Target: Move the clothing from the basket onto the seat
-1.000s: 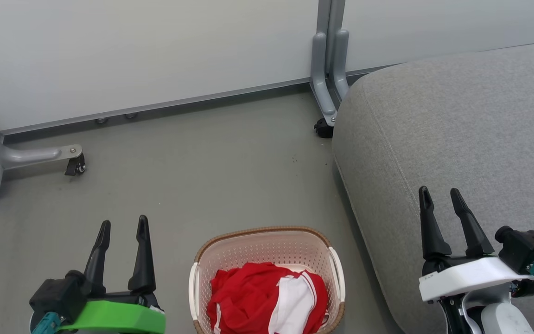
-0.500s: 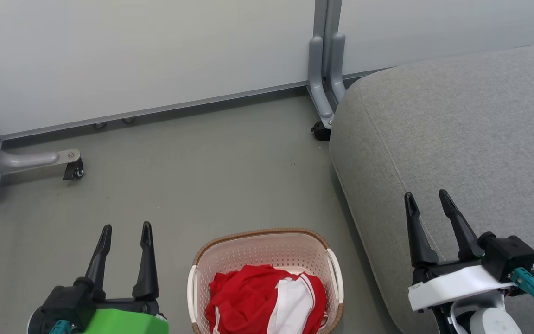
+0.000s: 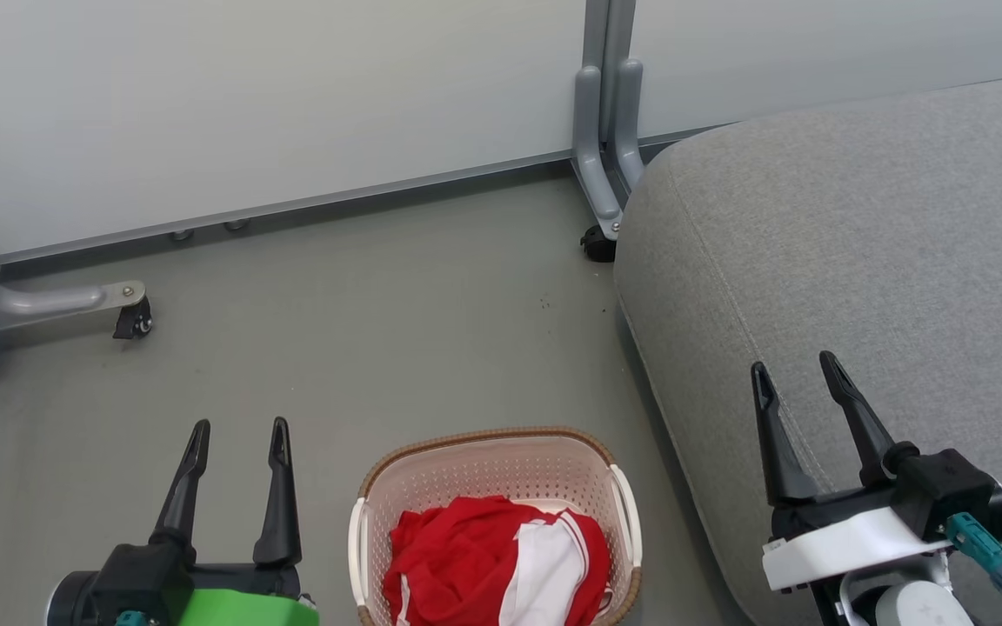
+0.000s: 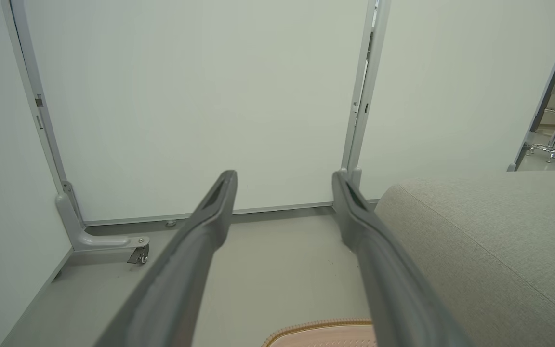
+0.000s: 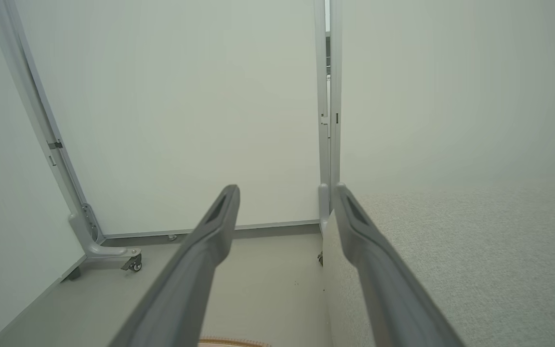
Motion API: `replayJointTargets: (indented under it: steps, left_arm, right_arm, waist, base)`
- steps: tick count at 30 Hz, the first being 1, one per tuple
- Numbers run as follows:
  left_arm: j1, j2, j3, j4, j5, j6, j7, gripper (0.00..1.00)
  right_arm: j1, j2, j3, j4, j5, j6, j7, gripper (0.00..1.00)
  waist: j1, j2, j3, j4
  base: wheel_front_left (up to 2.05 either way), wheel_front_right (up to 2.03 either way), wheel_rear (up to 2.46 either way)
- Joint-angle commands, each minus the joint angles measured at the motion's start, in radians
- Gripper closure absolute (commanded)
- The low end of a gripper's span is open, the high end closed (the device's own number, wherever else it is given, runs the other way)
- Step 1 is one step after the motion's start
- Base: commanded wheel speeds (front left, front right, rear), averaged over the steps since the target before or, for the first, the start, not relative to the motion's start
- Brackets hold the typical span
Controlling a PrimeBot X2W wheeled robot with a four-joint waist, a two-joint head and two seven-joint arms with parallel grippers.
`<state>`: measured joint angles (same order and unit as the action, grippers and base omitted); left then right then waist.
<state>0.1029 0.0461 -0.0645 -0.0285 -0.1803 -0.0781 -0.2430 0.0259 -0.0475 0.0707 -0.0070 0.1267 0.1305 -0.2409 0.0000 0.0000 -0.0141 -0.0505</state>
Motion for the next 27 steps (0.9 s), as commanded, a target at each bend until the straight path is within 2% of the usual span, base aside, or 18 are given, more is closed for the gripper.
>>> replayJointTargets:
  steps: [1, 8, 27]
  left_arm:
    - [0.013, 0.007, 0.000, -0.010, 0.020, 0.002, -0.008, 0.00]
    - [0.023, 0.007, -0.008, -0.021, 0.089, -0.005, -0.024, 0.00]
    - [0.009, 0.007, -0.015, -0.011, 0.060, -0.001, -0.022, 0.00]
  right_arm:
    - [0.009, -0.004, 0.002, -0.010, -0.020, 0.000, -0.011, 0.00]
    - [0.010, -0.005, 0.006, -0.021, -0.080, 0.000, -0.026, 0.00]
    - [-0.003, -0.004, -0.008, -0.041, -0.059, 0.000, -0.025, 0.00]
  waist:
    - [0.0000, 0.0000, 0.000, -0.002]
    - [0.0000, 0.0000, 0.007, -0.010]
    - [0.0000, 0.0000, 0.028, -0.003]
  base:
    - [0.00, 0.00, 0.00]
    - [0.00, 0.00, 0.00]
    - [0.00, 0.00, 0.00]
